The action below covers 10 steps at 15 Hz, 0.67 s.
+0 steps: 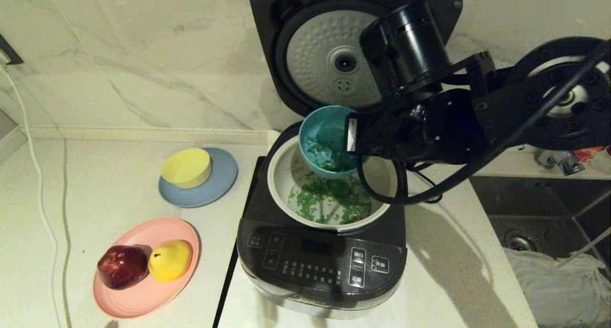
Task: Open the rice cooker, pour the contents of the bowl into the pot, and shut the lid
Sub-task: Pour the water from the bowl into the rice cooker
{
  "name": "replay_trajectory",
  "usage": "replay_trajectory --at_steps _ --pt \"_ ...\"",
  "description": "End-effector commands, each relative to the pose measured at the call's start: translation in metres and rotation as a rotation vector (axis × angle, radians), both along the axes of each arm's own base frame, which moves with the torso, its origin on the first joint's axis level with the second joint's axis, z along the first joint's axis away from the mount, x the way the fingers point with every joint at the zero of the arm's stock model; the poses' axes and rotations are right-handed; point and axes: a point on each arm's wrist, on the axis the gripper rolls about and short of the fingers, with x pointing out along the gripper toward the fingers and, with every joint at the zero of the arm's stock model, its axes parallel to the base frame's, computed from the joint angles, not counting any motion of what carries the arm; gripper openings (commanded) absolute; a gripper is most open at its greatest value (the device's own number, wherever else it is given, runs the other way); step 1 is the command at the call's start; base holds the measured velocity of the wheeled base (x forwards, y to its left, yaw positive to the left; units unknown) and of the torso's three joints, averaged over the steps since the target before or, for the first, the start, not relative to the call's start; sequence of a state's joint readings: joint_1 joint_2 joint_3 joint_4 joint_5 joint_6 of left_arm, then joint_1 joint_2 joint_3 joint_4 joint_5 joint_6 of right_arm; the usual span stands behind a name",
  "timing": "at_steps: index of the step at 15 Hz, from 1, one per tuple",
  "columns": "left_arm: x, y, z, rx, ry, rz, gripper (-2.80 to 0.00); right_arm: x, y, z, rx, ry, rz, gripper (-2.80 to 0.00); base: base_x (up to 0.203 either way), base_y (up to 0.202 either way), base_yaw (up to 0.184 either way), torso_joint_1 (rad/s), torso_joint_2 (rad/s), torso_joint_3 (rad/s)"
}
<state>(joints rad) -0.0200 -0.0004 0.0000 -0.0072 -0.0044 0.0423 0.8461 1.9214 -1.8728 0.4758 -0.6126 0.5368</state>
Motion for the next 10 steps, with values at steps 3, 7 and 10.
replay_trajectory --at_steps 3,7,10 --pt "0.001 0.0 -0.003 0.0 0.008 0.0 -2.8 0.01 0.012 -0.016 -0.065 -0.046 -0.113 -2.8 0.0 0.0 0.0 0.0 0.0 0.0" --pt "0.001 0.0 -0.003 0.001 0.008 0.0 -2.8 0.016 0.017 -0.018 -0.076 -0.143 -0.231 -2.8 0.0 0.0 0.0 0.0 0.0 0.0" --pt "0.001 0.0 -0.003 0.001 0.008 0.0 -2.8 0.021 0.021 -0.021 -0.051 -0.237 -0.283 -2.8 0.0 0.0 0.0 0.0 0.0 0.0"
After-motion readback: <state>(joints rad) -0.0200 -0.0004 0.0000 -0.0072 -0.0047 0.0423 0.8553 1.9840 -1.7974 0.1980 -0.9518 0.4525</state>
